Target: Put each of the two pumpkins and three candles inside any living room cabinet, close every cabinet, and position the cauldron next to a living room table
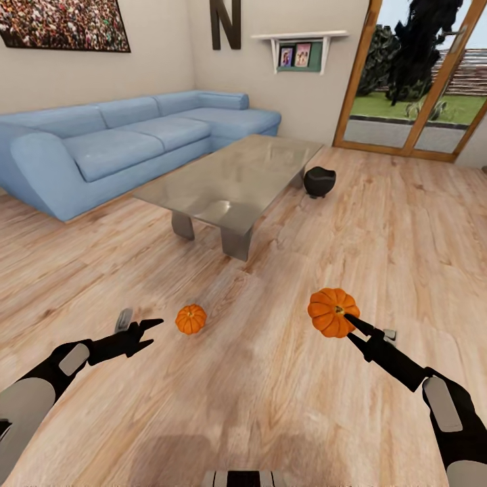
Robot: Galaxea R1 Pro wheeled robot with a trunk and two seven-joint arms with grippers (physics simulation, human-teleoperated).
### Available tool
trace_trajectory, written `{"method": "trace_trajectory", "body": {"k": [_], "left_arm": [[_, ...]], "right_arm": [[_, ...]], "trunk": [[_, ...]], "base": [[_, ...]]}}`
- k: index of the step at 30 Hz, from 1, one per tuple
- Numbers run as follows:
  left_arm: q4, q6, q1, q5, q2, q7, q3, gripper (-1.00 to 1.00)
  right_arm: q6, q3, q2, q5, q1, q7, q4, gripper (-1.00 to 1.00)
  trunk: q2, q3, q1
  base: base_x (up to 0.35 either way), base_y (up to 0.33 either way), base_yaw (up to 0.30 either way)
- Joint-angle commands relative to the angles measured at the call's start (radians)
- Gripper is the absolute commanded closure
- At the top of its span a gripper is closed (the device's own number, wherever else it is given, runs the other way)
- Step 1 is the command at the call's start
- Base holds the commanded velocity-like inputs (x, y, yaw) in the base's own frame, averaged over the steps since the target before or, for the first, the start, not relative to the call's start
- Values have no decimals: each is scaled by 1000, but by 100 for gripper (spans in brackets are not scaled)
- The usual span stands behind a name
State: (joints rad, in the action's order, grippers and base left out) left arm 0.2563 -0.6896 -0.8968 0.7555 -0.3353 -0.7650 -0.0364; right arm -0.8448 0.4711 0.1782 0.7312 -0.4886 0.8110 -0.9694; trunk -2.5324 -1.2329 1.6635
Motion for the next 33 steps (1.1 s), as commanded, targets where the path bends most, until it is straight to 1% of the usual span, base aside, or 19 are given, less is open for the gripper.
{"method": "trace_trajectory", "body": {"k": [1, 9, 11, 12, 13, 15, 18, 24, 33], "left_arm": [[0, -6, -1, 7, -1, -2, -3, -100], [1, -7, -1, 6, -2, -11, -3, -100], [1, -7, -1, 5, -4, -31, -4, -100], [1, -6, -1, 2, -6, -61, -4, -100], [1, -6, -1, 1, -9, -76, -5, -100], [1, -4, -1, -2, -22, -121, -6, -100], [1, -2, -1, -3, -33, -139, -6, -100], [1, 5, -1, -4, -41, -151, -7, -100], [1, 8, -1, -4, -42, -154, -7, -100]], "right_arm": [[-7, 2, 0, 4, -1, 2, 0, 100], [-5, 1, 0, 4, -1, 7, 0, 100], [-5, 1, 0, 5, -1, 8, 0, 100], [-5, 1, 0, 5, -1, 8, 0, 100], [-5, 1, 0, 5, -1, 9, 0, 100], [-4, 1, 0, 5, -1, 10, 0, 100], [-4, 0, 0, 5, -1, 14, 0, 100], [-4, 0, -1, 5, -1, 17, -1, 100], [-4, -1, -1, 4, -1, 17, -1, 100]], "trunk": [[-1, -5, 0], [-2, -36, 4], [-3, -43, 5], [-3, -47, 5], [-3, -51, 6], [-4, -59, 6], [-5, -70, 8], [-6, -94, 11], [-8, -128, 15]], "base": [[0, 0, 0], [0, 0, 0], [0, 0, 0], [0, 0, 0], [0, 0, 0], [0, 0, 0], [0, 0, 0], [0, 0, 0], [0, 0, 0]]}}
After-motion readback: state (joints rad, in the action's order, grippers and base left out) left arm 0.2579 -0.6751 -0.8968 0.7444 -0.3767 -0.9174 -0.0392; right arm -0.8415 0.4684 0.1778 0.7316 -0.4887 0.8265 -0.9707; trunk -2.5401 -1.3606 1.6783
